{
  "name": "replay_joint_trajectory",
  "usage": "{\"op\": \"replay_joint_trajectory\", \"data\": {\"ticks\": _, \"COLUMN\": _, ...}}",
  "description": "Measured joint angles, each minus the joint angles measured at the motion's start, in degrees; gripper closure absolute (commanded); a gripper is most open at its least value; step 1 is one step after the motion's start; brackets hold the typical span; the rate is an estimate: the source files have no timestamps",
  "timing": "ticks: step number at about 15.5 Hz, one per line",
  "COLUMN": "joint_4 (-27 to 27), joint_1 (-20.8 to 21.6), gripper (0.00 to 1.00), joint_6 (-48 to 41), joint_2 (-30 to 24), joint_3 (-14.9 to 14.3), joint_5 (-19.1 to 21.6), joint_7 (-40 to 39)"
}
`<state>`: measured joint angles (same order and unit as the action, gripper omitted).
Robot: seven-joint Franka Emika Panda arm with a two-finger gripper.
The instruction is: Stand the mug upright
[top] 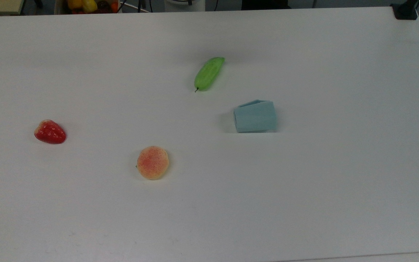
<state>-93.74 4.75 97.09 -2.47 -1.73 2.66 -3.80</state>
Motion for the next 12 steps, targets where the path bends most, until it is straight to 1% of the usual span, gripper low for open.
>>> {"op": "replay_joint_trajectory", "data": {"ticks": 12, "joint_4": 0.02, "joint_1": -0.93, "gripper": 0.00, "joint_6": -0.96, "joint_2": -0.36, "joint_3": -0.31, "joint_5": 0.00, "joint_7": 0.00}}
